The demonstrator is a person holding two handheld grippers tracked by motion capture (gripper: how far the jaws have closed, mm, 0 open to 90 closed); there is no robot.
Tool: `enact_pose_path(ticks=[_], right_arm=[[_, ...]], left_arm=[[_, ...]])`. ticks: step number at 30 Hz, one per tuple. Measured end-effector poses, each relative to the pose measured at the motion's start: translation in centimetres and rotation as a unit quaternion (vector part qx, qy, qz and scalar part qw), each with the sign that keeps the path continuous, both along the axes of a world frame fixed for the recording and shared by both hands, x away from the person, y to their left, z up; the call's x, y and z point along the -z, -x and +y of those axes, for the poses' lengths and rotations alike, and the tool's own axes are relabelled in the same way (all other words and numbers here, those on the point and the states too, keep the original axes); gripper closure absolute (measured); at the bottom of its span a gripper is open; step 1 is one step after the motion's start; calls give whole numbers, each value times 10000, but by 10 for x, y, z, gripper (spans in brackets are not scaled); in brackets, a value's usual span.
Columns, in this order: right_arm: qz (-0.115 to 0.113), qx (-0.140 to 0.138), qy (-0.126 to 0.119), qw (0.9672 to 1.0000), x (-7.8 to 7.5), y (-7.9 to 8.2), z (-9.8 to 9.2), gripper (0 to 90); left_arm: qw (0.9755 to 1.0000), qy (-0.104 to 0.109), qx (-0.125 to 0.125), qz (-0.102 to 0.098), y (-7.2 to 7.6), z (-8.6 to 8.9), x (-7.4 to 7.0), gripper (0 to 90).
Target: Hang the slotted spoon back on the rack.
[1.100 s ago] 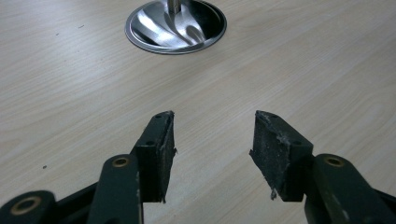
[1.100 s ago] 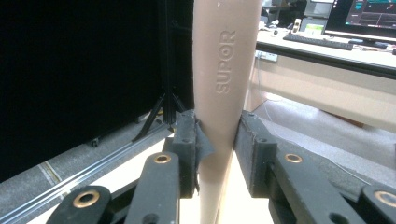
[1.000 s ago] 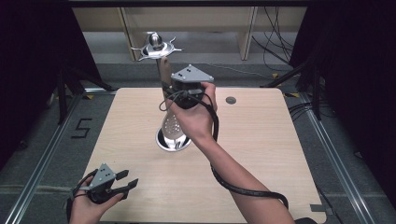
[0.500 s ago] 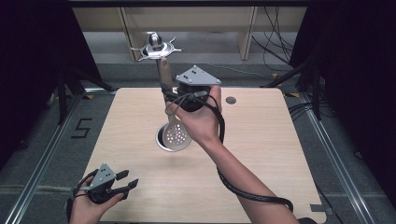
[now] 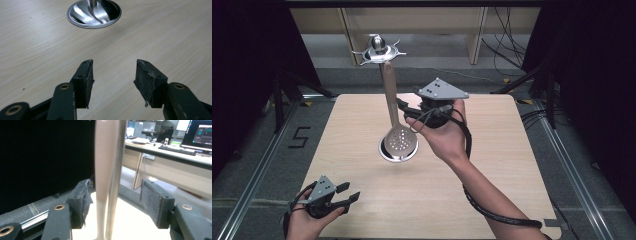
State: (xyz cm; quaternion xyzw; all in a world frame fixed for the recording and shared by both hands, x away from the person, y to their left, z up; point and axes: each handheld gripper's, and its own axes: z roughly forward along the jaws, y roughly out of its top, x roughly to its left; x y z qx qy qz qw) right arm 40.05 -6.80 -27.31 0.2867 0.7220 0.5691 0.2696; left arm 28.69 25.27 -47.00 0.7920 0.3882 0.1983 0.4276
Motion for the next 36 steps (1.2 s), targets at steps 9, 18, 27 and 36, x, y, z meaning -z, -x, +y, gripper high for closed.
enact_pose_path(ticks=[9,18,27,36], right_arm=[[324,-428,585,9968,33,6,-41,423],[1244,-704,1342,9806,123,23,-97,432],[1836,-298,1427,9721,176,38,-141,419],[1845,-1,1122,9764,185,40,-160,464]], left_arm=[[9999,-82,26,-69,-1,1,-1,474],[10000,-57,-15,-35,-1,1,0,460],[9998,-156,12,121,-2,3,0,422],[9994,219,-171,208,-4,0,4,377]])
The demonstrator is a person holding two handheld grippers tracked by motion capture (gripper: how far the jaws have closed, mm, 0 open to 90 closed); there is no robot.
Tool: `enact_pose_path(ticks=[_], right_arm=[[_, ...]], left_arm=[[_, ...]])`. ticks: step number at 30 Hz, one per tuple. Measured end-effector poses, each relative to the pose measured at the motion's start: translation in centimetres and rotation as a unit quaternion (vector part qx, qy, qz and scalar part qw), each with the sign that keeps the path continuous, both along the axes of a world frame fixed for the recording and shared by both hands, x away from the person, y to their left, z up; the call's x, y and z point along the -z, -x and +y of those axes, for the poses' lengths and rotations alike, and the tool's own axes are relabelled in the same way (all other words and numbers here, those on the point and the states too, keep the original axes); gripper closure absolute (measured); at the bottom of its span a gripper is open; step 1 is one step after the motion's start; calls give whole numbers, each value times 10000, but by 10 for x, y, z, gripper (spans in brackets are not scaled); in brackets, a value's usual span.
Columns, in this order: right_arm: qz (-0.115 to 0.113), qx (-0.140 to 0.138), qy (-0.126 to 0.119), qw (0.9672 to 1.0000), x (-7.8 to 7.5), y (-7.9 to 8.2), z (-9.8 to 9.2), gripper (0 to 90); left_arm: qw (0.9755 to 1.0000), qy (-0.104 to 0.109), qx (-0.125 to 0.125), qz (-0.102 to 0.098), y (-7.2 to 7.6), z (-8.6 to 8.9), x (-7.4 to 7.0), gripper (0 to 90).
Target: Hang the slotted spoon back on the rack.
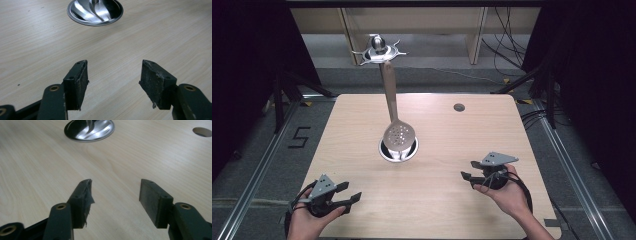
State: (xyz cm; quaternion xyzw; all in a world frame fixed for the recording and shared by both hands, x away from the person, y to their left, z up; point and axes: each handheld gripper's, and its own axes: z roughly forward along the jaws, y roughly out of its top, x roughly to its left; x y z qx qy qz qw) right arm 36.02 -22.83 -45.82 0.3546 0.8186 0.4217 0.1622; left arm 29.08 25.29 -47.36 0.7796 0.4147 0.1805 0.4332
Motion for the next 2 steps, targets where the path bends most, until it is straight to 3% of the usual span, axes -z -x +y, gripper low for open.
enact_pose_path(ticks=[2], right_arm=[[-4,-20,-28,10000,0,0,0,494]], left_arm=[[10000,-30,0,44,0,1,0,370]])
